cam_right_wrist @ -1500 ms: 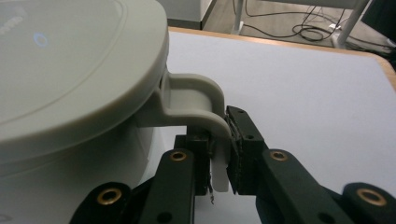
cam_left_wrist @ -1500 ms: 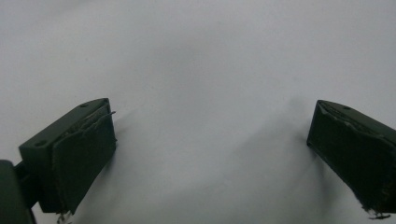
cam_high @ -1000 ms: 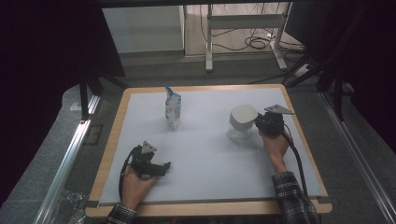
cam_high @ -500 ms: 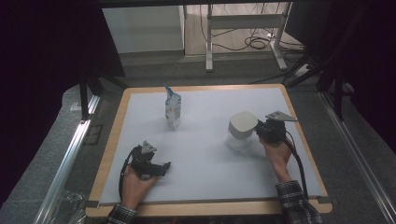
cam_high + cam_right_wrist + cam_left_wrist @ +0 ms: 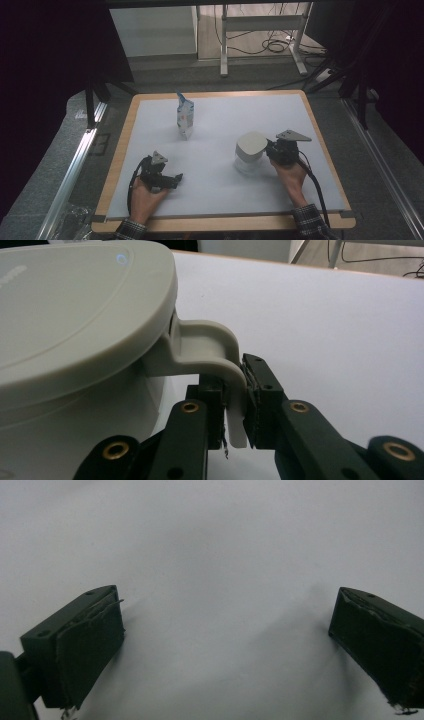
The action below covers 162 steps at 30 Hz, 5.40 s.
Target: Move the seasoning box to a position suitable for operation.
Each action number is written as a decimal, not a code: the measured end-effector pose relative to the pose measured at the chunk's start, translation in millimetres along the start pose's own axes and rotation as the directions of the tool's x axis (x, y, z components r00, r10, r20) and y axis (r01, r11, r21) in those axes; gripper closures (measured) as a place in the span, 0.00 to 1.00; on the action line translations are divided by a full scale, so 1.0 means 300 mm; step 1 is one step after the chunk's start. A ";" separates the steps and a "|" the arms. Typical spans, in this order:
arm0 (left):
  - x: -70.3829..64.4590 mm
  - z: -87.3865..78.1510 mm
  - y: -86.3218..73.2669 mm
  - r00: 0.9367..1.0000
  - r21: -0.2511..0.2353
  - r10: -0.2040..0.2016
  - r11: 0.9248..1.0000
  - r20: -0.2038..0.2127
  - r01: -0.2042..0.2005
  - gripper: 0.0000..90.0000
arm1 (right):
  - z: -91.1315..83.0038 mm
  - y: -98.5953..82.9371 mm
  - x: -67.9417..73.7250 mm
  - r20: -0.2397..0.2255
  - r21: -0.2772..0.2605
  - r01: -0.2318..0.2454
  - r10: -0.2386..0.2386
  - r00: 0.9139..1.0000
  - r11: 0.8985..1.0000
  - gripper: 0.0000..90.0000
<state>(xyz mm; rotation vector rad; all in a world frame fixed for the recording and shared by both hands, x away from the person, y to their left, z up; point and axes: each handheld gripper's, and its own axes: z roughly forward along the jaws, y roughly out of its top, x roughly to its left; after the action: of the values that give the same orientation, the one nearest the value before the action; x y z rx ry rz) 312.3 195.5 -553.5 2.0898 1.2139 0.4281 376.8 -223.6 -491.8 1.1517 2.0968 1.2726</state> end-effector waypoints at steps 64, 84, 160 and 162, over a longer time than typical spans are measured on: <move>0.000 0.000 0.000 1.000 0.001 0.001 1.000 -0.001 -0.001 0.01 | -0.168 0.064 -0.045 -0.114 0.093 0.065 -0.054 0.992 0.993 0.96; -0.001 0.001 0.000 1.000 -0.004 -0.001 1.000 0.000 0.001 0.01 | -0.149 0.164 0.000 -0.174 0.072 0.092 -0.079 0.982 0.993 0.99; 0.000 0.000 0.000 1.000 0.000 0.001 1.000 0.001 -0.001 0.01 | -0.089 0.123 -0.040 -0.174 0.076 0.082 -0.068 0.982 0.994 1.00; 0.000 0.000 0.000 1.000 0.000 0.001 1.000 0.000 -0.001 0.01 | -0.087 0.119 -0.044 -0.178 0.074 0.074 -0.060 0.982 0.994 1.00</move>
<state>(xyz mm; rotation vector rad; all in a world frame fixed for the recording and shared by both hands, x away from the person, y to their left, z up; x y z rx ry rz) 312.2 195.3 -553.6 2.0905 1.2133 0.4284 381.2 -239.5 -448.6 1.0245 2.3141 1.3114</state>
